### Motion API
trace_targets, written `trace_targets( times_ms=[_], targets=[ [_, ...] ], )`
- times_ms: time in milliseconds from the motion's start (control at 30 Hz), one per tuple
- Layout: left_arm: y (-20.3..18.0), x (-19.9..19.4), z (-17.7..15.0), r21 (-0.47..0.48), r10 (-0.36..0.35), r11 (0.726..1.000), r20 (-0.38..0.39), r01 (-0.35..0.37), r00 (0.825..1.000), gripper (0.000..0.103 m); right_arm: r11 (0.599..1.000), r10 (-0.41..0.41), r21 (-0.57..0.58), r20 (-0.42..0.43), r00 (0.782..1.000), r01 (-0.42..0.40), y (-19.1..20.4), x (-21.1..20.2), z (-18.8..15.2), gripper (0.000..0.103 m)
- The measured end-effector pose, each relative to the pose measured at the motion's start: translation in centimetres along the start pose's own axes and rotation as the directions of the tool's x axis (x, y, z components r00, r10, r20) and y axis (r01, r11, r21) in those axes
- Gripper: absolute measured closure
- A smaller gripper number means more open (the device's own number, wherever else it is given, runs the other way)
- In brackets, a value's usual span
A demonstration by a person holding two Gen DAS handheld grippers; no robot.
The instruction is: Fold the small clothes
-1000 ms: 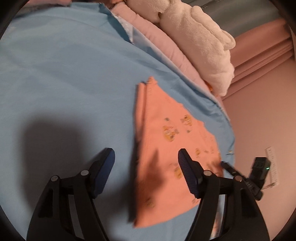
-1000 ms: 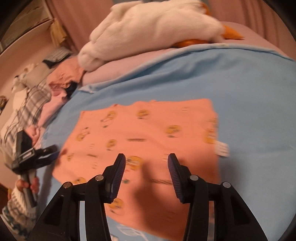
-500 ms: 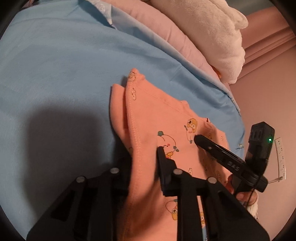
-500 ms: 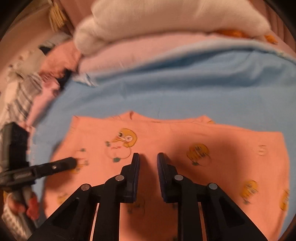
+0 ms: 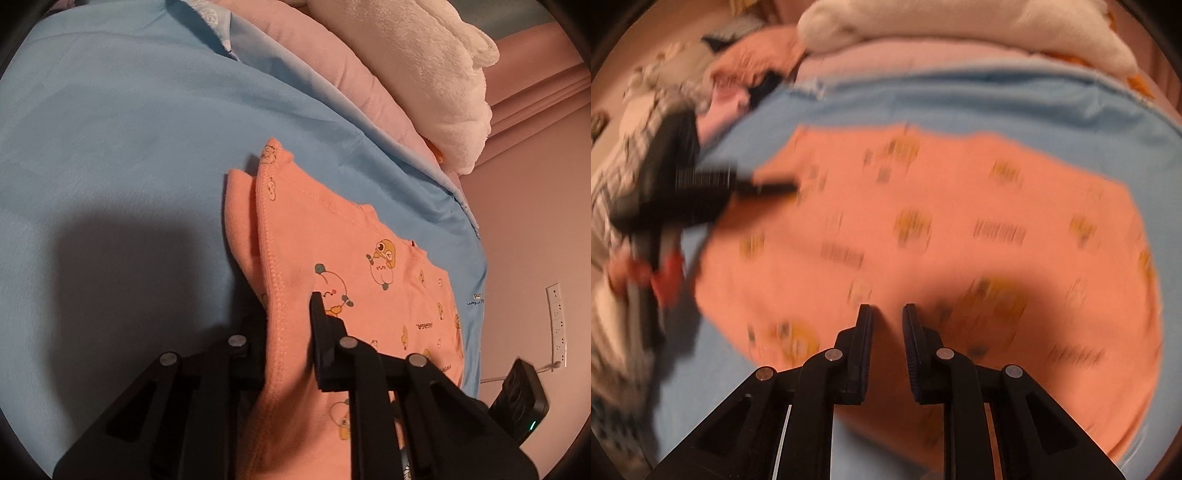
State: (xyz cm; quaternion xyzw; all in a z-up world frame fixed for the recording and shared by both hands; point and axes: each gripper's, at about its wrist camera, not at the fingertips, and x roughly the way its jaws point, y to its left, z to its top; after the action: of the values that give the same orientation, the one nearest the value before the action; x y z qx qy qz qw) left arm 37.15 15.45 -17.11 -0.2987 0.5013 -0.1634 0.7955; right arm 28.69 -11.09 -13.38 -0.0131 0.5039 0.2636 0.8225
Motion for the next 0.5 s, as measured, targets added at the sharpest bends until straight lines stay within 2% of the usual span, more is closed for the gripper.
trace_targets(
  times_ms=[67,100,167,267,367,500],
  targets=[
    [-1.2,-0.6,-0.1,0.021,0.004,1.000,0.006,-0.004,1.000,0.089,0.999,-0.018,-0.037,0.033,0.999,0.019,0.4,-0.2,-0.7,0.083],
    [-2.3,-1.2,-0.1,0.046,0.002,0.999,0.017,-0.003,1.000,0.089,1.000,0.002,-0.008,0.032,0.999,-0.002,0.0,-0.4,-0.6,0.083],
    [-4.5,-2.2,-0.1,0.099,-0.005,0.995,0.030,0.002,1.000,0.090,0.994,0.086,0.066,0.056,0.995,-0.090,-1.2,-1.2,-0.4,0.083],
    [-8.3,-2.8,-0.3,0.177,0.003,0.984,0.038,-0.010,0.999,0.090,0.968,0.161,0.164,0.166,0.973,-0.188,-3.4,-2.7,-0.4,0.083],
    [-11.9,-2.5,-1.0,0.257,0.034,0.965,0.044,-0.044,0.998,0.090,0.916,0.249,0.255,0.247,0.937,-0.311,-5.7,-3.2,-0.4,0.082],
    [-16.1,-0.8,-2.1,0.335,0.055,0.940,0.022,-0.059,0.998,0.090,0.784,0.338,0.407,0.353,0.872,-0.469,-9.2,-2.9,-0.2,0.075]
  ],
)
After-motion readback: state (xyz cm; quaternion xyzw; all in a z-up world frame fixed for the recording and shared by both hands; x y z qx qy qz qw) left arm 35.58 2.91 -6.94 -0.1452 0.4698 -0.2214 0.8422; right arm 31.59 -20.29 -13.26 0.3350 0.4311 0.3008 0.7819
